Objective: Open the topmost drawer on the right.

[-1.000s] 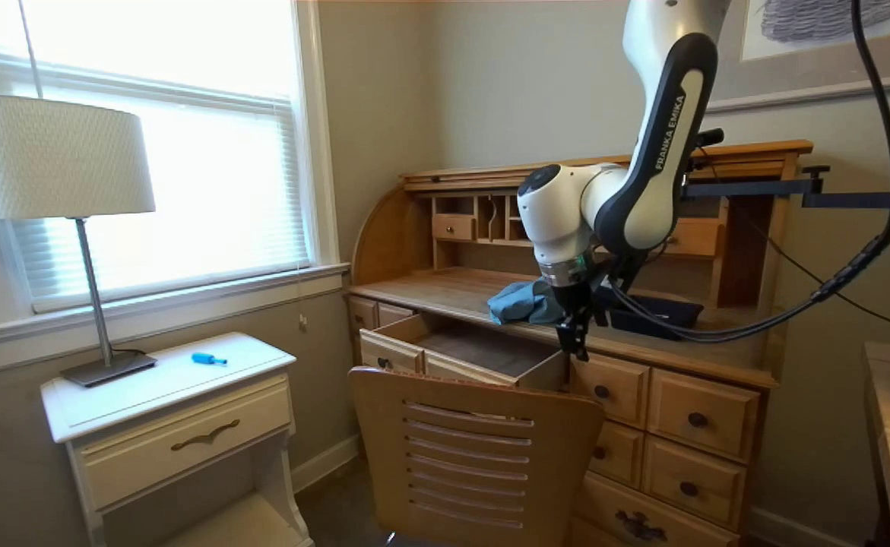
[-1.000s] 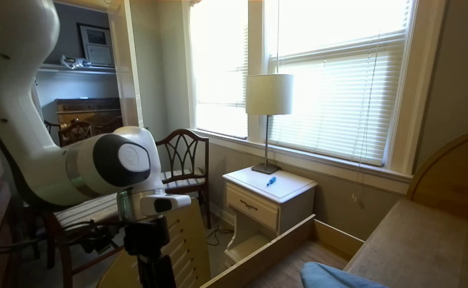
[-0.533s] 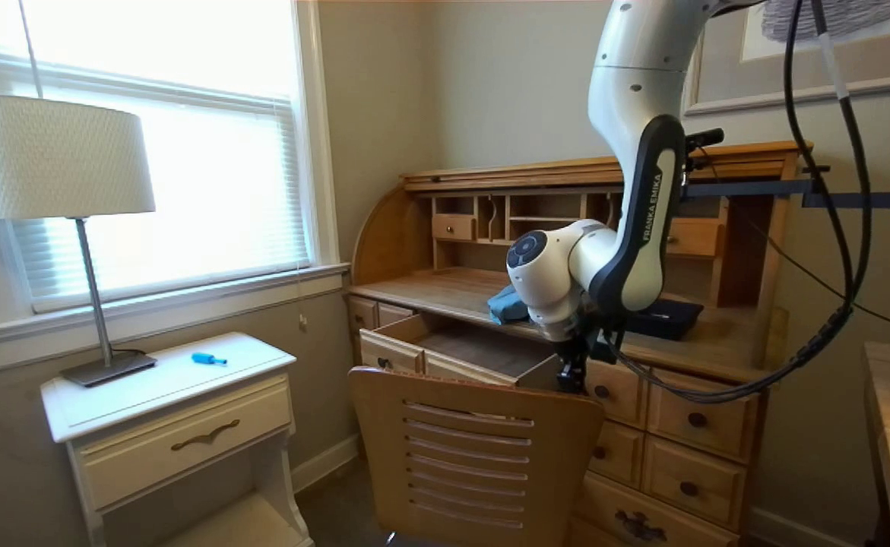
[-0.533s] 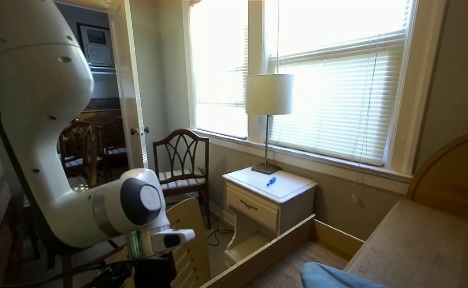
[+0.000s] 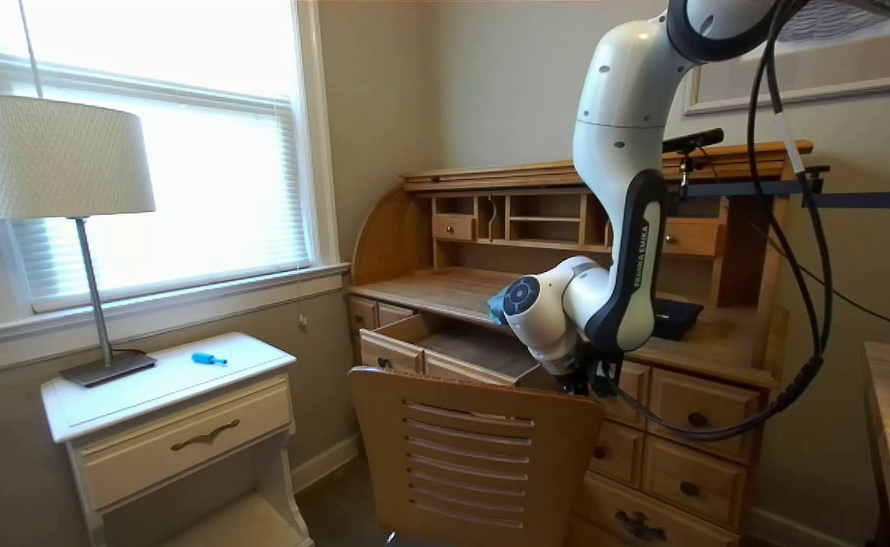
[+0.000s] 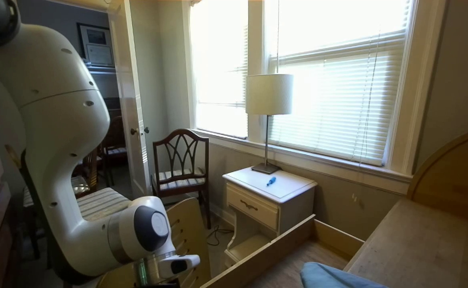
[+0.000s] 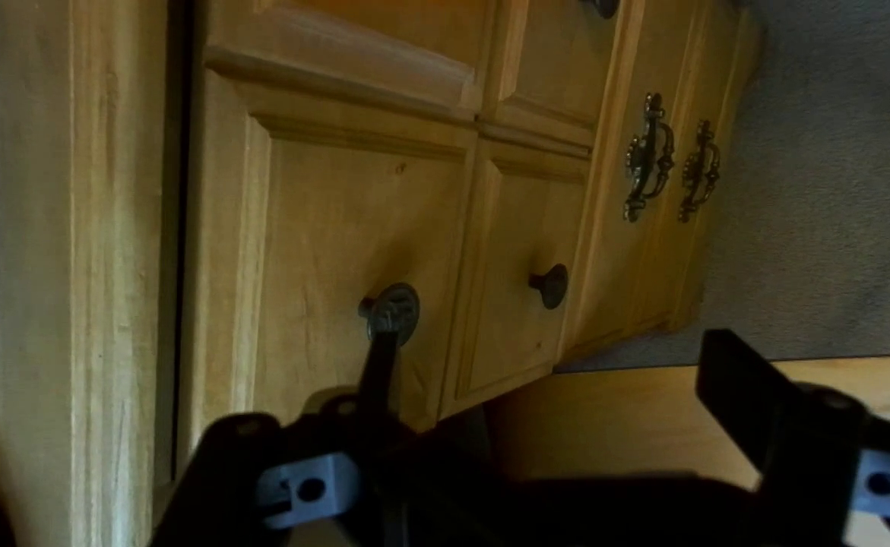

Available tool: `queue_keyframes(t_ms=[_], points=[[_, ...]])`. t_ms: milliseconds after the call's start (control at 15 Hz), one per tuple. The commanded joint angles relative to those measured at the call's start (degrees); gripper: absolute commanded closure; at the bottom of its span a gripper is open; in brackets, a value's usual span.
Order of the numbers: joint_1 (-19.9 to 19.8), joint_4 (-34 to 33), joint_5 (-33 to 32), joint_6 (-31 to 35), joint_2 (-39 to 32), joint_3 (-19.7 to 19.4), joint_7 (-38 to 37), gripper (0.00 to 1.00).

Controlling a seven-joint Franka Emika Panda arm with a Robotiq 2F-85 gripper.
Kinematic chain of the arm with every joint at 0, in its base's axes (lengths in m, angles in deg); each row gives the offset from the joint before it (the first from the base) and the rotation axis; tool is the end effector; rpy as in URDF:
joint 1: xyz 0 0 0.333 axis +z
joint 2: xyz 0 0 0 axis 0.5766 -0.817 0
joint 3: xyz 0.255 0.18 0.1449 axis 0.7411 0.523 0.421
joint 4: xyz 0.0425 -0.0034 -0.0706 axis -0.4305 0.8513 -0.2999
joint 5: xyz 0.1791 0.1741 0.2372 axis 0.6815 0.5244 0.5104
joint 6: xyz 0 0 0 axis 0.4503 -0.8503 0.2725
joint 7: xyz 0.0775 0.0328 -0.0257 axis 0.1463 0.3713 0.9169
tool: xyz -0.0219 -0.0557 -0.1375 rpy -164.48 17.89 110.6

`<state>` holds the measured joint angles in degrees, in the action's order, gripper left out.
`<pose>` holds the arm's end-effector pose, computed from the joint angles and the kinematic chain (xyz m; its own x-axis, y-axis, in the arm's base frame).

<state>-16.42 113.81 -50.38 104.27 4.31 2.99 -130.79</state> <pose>0.5302 -0.0057 -0.0304 0.9869 0.0565 -0.1514 0.1423 -0.7478 0.6485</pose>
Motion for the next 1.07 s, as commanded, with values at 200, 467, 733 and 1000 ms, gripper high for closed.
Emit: queue_keyframes(t_ms=[200, 467, 733, 1000], points=[[1.0, -3.1, 0.1, -5.3, -2.3, -0.2, -2.2, 0.0], [0.7, -7.7, -0.6, -12.0, -5.8, 0.0, -4.2, 0.0], [0.1, -12.3, -0.9, -15.0, -9.9, 0.3, -5.3, 0.0], [0.1, -16.7, -1.5, -15.3, -13.7, -0.6, -8.6, 0.0]])
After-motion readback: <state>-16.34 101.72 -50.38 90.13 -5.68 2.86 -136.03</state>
